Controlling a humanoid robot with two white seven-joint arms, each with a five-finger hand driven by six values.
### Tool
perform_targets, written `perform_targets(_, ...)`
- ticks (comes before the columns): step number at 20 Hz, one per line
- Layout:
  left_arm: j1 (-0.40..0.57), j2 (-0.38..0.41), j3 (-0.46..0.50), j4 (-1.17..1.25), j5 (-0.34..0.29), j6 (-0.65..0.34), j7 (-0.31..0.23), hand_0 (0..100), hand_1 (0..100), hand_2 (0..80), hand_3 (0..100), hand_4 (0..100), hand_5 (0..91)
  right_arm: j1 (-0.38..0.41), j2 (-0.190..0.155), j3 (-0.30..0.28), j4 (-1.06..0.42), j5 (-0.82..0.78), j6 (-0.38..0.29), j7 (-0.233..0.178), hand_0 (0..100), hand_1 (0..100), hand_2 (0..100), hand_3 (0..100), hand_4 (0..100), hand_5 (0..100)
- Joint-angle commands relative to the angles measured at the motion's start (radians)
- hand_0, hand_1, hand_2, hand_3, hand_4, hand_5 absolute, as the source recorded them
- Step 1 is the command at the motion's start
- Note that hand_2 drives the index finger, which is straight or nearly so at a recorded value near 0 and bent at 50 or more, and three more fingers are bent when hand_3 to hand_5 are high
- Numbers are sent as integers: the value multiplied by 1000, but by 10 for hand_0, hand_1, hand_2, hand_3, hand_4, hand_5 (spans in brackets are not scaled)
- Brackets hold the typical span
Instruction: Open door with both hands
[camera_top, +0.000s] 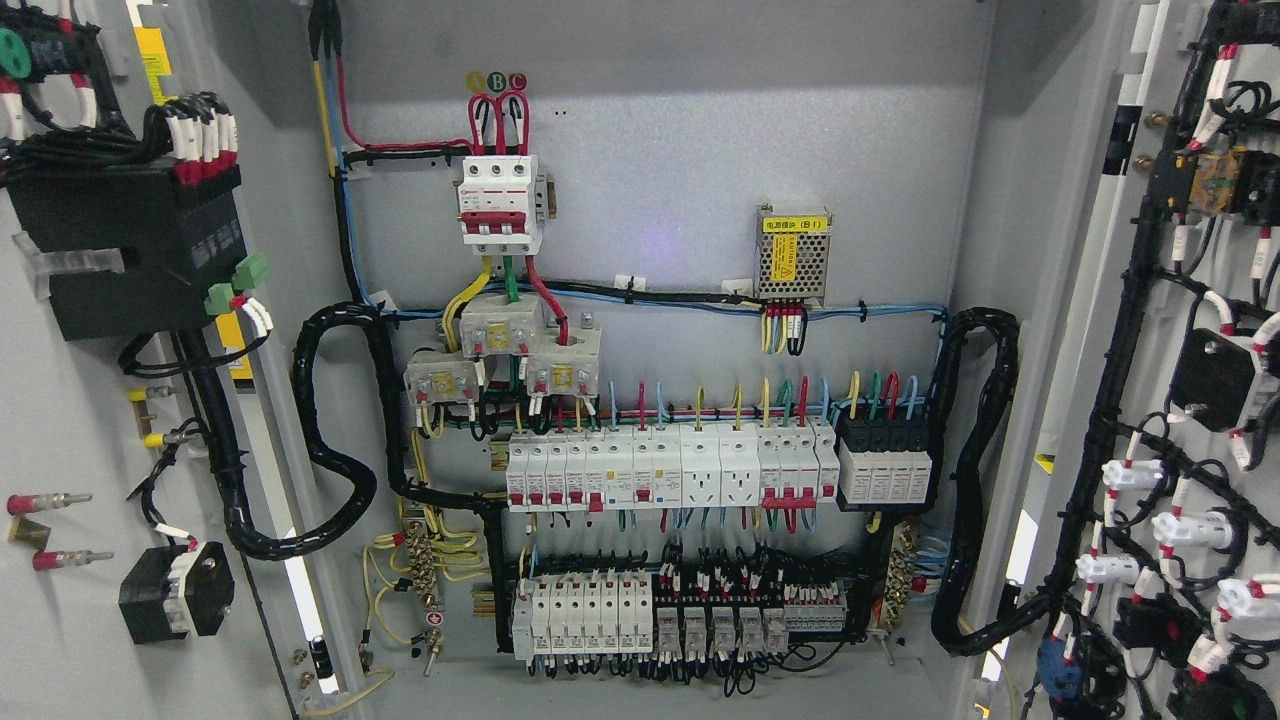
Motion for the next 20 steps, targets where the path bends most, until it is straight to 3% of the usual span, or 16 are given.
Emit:
perform_targets(1,-29,22,0,0,0,0,0,0,0,0,0,0,0,-16,9,66,-3,-1,-9,-5,202,122,0,0,0,0)
perform_targets(4,-29,22,0,0,0,0,0,0,0,0,0,0,0,-17,9,66,-3,-2,-9,-44,201,121,0,0,0,0)
perform_targets(7,-29,22,0,0,0,0,0,0,0,0,0,0,0,-5,8,45,-4,-1,-9,-47,201,121,0,0,0,0)
perform_targets(12,-29,21,0,0,0,0,0,0,0,0,0,0,0,79,-12,-105,-12,7,0,-71,201,122,0,0,0,0)
perform_targets(16,-29,22,0,0,0,0,0,0,0,0,0,0,0,160,-124,-248,-62,7,-3,-142,201,122,0,0,0,0)
perform_targets(18,-29,22,0,0,0,0,0,0,0,0,0,0,0,187,-135,-297,-88,13,-9,-160,202,121,0,0,0,0)
perform_targets(20,-29,18,1,-3,6,-2,0,0,0,0,0,0,0,231,-176,-346,-139,16,-14,-182,201,122,0,0,0,0)
